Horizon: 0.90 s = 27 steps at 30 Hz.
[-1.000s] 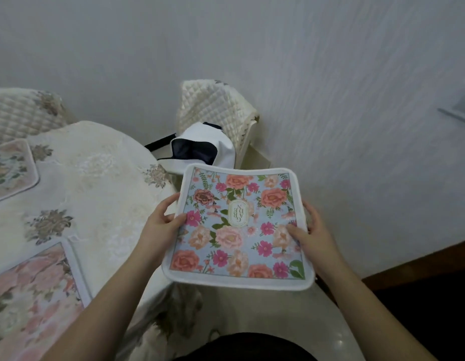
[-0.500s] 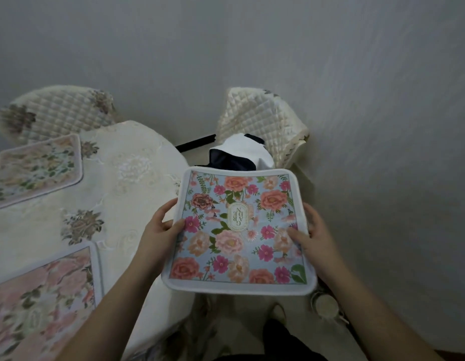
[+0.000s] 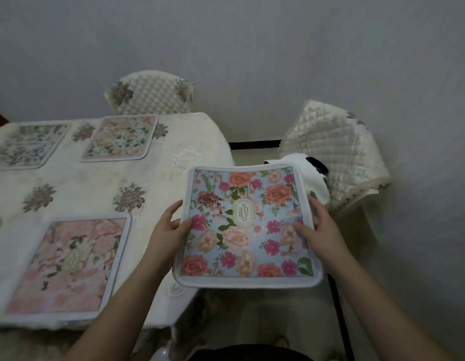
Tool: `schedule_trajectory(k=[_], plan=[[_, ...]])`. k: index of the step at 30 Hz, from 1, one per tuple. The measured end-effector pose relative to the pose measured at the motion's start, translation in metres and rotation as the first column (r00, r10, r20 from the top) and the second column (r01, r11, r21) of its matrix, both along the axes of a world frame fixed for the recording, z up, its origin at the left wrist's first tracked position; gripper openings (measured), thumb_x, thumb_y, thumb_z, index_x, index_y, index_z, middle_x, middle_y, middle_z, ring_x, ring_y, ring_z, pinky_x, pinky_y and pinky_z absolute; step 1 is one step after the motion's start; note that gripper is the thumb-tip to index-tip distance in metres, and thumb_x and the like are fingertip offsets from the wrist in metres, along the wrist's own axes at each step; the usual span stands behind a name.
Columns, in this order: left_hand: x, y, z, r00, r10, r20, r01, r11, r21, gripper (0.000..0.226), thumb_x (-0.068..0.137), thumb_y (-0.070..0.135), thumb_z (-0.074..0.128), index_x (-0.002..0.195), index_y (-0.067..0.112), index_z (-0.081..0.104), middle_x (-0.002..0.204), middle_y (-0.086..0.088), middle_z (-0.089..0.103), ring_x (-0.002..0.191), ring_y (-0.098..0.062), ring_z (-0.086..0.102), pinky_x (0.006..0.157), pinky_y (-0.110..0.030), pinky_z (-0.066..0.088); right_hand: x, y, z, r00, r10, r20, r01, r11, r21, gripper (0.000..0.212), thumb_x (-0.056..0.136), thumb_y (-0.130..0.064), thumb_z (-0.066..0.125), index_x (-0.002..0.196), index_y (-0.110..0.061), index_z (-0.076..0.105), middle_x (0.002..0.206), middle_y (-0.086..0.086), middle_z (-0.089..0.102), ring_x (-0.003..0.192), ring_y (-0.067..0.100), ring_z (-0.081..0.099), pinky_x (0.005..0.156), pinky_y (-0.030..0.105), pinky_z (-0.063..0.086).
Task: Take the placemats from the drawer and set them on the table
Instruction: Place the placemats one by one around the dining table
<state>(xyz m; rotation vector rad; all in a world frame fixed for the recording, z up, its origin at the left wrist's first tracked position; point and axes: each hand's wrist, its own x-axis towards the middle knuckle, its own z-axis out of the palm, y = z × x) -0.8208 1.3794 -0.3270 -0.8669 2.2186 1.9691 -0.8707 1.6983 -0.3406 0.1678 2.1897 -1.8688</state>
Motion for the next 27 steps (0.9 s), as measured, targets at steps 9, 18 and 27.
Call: schedule_trajectory(k=[9,18,27], plan=[[0.035,-0.047,-0.019,0.956,0.287,0.055,-0.291,0.955,0.061,0.041,0.096,0.021,0.065,0.134,0.023,0.050,0.094,-0.009,0.076,0.084,-0.029,0.075,0.075,-0.047,0.061,-0.049,-0.073,-0.007,0.962,0.267,0.059,-0.267,0.964,-0.018,0.060,0.094,-0.012,0.061,0.143,-0.034,0.036,0.112,-0.001,0.069,0.087,0.015,0.074,0.065,0.035,0.061],[0.071,-0.121,-0.039,0.902,0.430,0.041,-0.432,0.899,0.071,0.037,0.094,0.024,0.068,0.127,0.030,0.053,0.092,-0.008,0.077,0.080,-0.028,0.076,0.077,-0.052,0.060,-0.070,-0.183,-0.012,0.897,0.431,0.101,-0.437,0.898,0.055,0.052,0.096,-0.008,0.057,0.139,-0.031,0.039,0.116,0.003,0.068,0.088,0.020,0.074,0.071,0.047,0.061],[0.104,-0.161,-0.059,0.839,0.544,0.024,-0.541,0.828,0.148,0.036,0.091,0.017,0.072,0.120,0.035,0.060,0.092,-0.006,0.078,0.081,-0.026,0.076,0.075,-0.049,0.061,-0.068,-0.249,-0.026,0.855,0.507,0.107,-0.518,0.840,0.163,0.054,0.095,-0.007,0.058,0.138,-0.032,0.037,0.109,0.005,0.069,0.084,0.022,0.074,0.069,0.051,0.060]])
